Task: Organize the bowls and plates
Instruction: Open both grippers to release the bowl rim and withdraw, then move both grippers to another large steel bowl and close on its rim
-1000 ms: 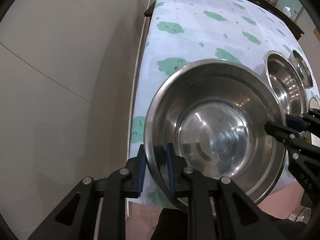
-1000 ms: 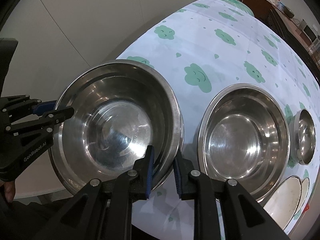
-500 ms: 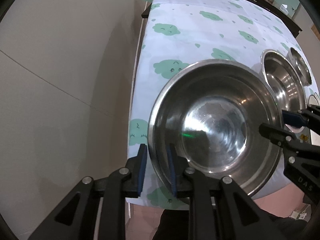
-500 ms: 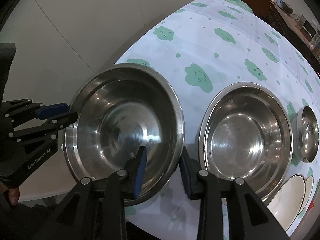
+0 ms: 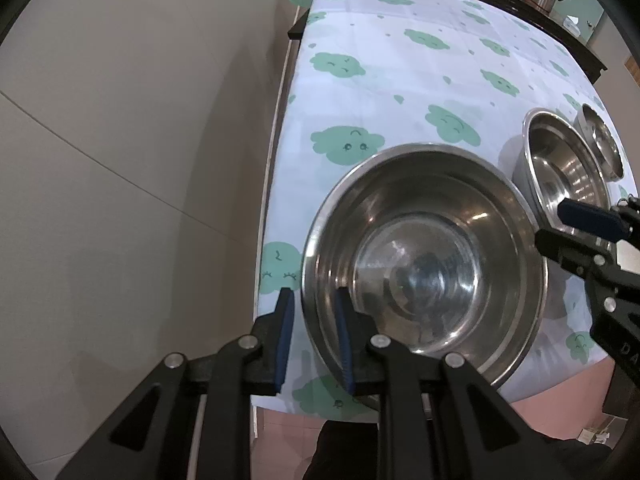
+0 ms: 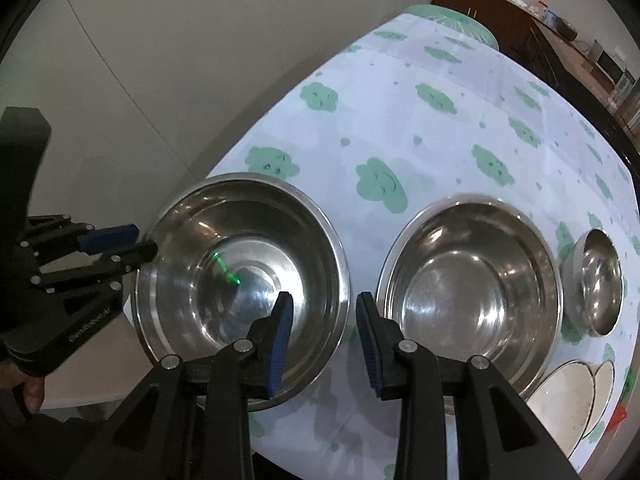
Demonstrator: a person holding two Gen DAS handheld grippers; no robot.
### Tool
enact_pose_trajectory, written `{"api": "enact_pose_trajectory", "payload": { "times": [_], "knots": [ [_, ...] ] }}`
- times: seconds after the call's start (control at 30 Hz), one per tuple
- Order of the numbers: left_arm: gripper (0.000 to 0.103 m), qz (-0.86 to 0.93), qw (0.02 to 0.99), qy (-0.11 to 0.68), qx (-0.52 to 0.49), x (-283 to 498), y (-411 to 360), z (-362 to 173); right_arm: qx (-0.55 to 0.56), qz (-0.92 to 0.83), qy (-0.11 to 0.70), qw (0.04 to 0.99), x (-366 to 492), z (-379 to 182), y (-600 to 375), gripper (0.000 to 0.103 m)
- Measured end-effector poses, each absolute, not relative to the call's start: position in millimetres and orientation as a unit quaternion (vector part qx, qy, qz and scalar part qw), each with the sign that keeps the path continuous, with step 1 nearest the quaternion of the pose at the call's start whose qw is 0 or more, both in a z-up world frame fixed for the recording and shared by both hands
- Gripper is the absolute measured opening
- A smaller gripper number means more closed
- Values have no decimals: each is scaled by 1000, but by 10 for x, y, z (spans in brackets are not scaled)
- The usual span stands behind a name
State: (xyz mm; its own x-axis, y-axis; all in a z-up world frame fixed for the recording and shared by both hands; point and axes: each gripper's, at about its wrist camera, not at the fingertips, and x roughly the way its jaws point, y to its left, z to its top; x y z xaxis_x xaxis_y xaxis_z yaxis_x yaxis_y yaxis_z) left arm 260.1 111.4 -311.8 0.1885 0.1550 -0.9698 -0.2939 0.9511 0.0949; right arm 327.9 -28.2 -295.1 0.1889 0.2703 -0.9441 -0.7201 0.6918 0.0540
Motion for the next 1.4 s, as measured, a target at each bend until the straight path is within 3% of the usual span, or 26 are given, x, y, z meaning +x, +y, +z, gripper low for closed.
{"api": "enact_pose_trajectory", "payload": {
  "times": [0.27, 0.43, 0.57, 0.77, 0.83, 0.9, 1.4],
  "knots": [
    [21, 146, 766, 623, -56, 2623, 1099, -3113, -201, 337, 546, 740, 3277, -2971, -309, 35],
    [41, 150, 767, 622, -55, 2646, 1101, -3076, -199, 338, 545, 741, 3279, -2968, -330, 35],
    [45, 149, 769, 620, -53, 2667, 1098, -3038, -196, 338, 544, 743, 3298, -2958, -347, 35],
    [61, 150, 772, 615, -48, 2721, 1063, -3000, -187, 336, 541, 748, 3328, -2940, -403, 36],
    [65, 151, 774, 613, -44, 2743, 1038, -2982, -185, 333, 540, 750, 3343, -2936, -425, 43],
    [66, 150, 776, 611, -43, 2767, 1021, -2970, -180, 331, 539, 753, 3361, -2925, -451, 52],
    [69, 150, 774, 614, -32, 2933, 926, -2970, -167, 325, 538, 760, 3509, -2916, -596, 52]
  ]
}}
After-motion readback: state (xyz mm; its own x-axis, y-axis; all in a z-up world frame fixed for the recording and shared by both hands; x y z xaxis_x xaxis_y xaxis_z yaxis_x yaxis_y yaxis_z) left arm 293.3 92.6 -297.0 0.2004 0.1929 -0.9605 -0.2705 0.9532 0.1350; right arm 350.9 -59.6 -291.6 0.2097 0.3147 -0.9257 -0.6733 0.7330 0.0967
